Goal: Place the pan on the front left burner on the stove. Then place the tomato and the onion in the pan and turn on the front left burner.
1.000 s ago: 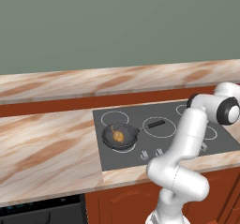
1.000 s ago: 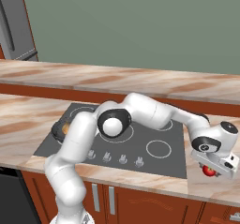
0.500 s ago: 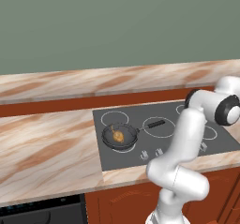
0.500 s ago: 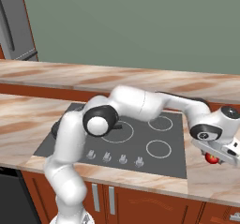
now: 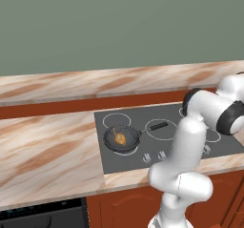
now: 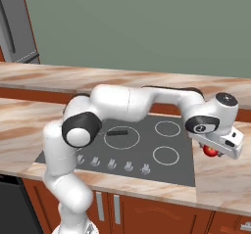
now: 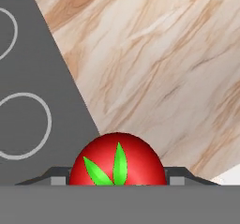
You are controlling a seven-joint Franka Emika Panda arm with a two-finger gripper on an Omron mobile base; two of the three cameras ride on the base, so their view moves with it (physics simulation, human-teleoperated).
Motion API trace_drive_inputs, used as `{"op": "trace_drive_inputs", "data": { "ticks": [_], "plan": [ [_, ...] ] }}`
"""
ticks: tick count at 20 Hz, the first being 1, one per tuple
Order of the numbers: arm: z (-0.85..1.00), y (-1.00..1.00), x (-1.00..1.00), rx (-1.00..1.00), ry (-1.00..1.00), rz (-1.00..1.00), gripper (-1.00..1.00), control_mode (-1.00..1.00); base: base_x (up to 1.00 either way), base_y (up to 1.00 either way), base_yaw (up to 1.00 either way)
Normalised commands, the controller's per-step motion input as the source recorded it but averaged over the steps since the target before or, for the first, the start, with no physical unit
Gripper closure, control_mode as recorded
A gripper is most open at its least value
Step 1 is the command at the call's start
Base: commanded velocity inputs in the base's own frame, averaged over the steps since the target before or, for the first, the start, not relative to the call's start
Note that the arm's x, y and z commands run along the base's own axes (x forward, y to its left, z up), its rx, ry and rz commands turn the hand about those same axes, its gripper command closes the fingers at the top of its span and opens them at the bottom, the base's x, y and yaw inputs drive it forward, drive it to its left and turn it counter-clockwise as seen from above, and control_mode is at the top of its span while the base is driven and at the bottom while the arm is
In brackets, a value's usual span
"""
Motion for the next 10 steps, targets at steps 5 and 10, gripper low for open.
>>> {"op": "trace_drive_inputs", "data": {
  "ticks": [5, 10],
  "plan": [
    [0.16, 0.76, 0.00, -0.05, -0.07, 0.00, 1.00, -1.00, 0.00, 0.00, 0.00],
    [0.14, 0.84, 0.03, -0.06, -0.06, 0.00, 1.00, -1.00, 0.00, 0.00, 0.00]
  ]
}}
